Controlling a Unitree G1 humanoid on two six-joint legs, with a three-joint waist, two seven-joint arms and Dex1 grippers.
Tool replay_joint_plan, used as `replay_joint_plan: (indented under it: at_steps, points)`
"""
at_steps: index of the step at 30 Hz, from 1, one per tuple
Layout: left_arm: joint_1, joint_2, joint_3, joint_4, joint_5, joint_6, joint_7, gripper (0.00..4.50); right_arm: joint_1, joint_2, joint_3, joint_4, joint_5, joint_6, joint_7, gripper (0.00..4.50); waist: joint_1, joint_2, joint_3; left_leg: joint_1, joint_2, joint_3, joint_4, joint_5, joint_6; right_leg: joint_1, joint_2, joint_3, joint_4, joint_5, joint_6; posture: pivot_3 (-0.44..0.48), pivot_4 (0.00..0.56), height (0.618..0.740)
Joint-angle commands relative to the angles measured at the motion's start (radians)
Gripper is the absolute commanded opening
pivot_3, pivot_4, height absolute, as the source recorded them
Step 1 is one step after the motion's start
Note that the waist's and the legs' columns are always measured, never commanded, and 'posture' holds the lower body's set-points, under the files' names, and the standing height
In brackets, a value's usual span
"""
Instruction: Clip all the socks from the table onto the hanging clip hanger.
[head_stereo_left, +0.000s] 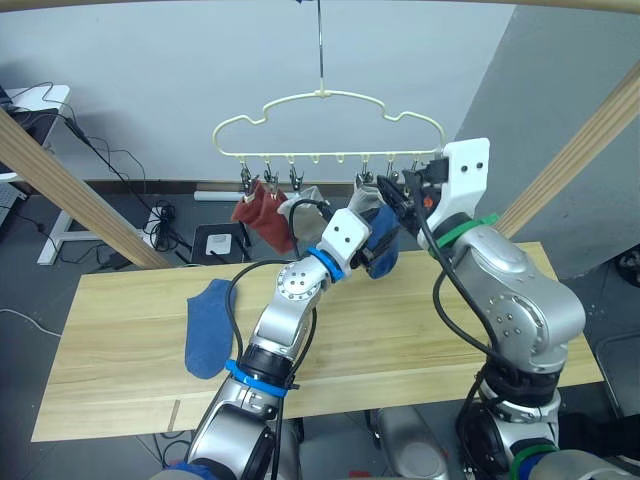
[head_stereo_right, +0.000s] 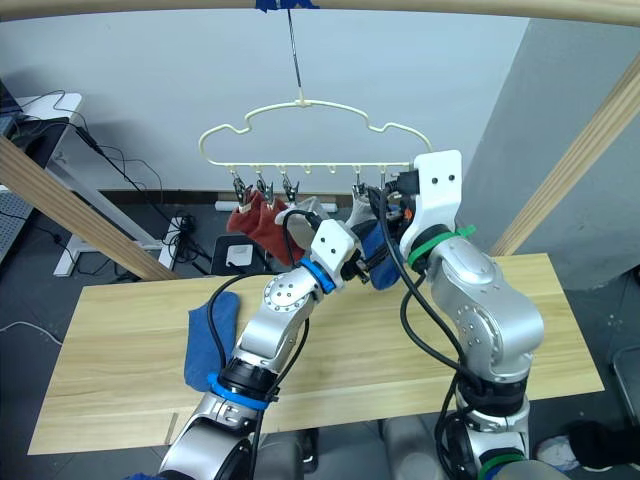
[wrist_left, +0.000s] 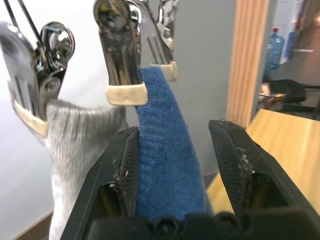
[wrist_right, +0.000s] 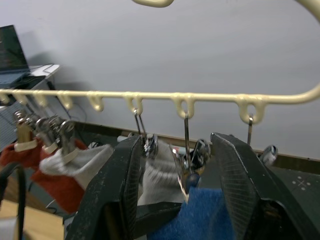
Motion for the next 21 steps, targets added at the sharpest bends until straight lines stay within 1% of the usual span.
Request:
replay_joint_plan:
  at_steps: [1,5,9,15,21]
  points:
    - [0.013,0.02,-0.002,-0.11,-0.064,0.026,-0.064,2.45,0.032,-0.053,-0.024,-0.107,0.026,-0.048,0.04,2.27,0.0,0.0,0.0,0.0,0.0,0.0,0.0,0.0,0.0,0.0,0.0,0.0,0.0,0.0,0.0,-0.242,0.278,0.74]
    - [0.031,0.072,0.027,-0.204,-0.121,0.074,-0.108,2.45,0.068,-0.092,-0.044,-0.138,0.017,-0.113,0.041,2.27,0.0,0.0,0.0,0.0,0.0,0.0,0.0,0.0,0.0,0.0,0.0,0.0,0.0,0.0,0.0,-0.24,0.275,0.74]
    - [0.056,0.15,0.062,-0.304,-0.174,0.141,-0.142,2.45,0.097,-0.113,-0.054,-0.142,0.011,-0.149,0.031,2.27,-0.005,0.0,0.0,0.0,0.0,0.001,0.0,0.0,0.0,0.0,0.002,0.001,0.0,0.0,0.0,-0.237,0.271,0.74]
    - [0.05,0.255,0.121,-0.404,-0.262,0.247,-0.18,2.45,0.107,-0.153,-0.026,-0.073,-0.049,-0.2,0.01,2.27,-0.003,0.0,0.0,0.0,0.0,0.001,0.001,0.0,0.0,0.0,0.001,0.001,0.0,0.0,0.0,-0.221,0.263,0.74]
    - [0.018,0.329,0.157,-0.455,-0.326,0.325,-0.207,2.45,0.097,-0.148,0.009,0.015,-0.092,-0.241,-0.002,2.27,0.002,0.0,0.0,0.0,0.0,0.0,0.0,0.0,0.0,0.0,0.001,0.0,0.0,0.0,0.0,-0.195,0.256,0.74]
